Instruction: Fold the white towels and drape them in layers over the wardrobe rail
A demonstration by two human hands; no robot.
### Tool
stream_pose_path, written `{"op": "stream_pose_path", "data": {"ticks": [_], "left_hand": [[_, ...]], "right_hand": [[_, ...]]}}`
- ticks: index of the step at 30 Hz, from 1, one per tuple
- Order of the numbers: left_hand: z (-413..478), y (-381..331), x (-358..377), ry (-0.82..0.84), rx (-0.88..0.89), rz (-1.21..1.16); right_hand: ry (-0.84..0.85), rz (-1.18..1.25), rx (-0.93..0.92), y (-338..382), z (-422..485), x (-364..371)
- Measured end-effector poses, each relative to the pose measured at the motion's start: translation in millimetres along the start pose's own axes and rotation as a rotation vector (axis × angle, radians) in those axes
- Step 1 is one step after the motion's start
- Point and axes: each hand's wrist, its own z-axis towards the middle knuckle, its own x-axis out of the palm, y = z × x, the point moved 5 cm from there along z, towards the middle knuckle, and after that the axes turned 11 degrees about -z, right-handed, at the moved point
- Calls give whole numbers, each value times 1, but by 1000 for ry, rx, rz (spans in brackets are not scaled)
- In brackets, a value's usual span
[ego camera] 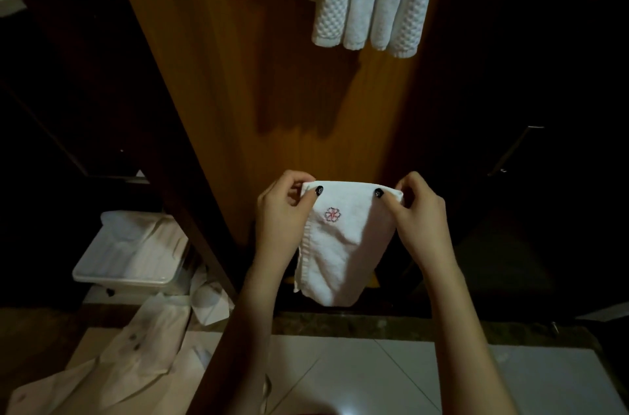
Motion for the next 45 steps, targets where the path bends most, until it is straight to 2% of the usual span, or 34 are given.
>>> {"op": "stream_pose_path", "data": {"ticks": [3,7,9,12,16,18,20,25,28,33,36,45], "left_hand": [[0,-3,3,-48,131,195],[-5,-4,6,-116,109,254],[-6,-4,8,-117,62,201],[-4,-6,20,-6,-13,55],[-5,-14,25,43,-74,-124],[-5,-15,21,46,-81,-180],[-4,-16,19,60,-105,-248],[-9,-30,18,95,-90,-353],[-10,-39,14,120,-59,-395],[-16,-44,8,125,-59,-444],[-19,-46,6,123,-72,-469],[-24,-35,8,74,-255,-704]], "right_hand": [[3,-67,35,4,-2,5],[35,37,122,5,-3,7],[35,8,149,4,-3,4],[24,79,73,17,-8,-1],[233,409,9,29,-14,-1],[389,459,-17,31,-15,-3],[460,402,-46,32,-18,-6],[224,185,-125,44,-20,-16],[113,44,-277,54,-18,-23],[225,133,-254,60,-15,-24],[201,166,-258,64,-17,-24],[186,157,-275,68,-22,-14]]}}
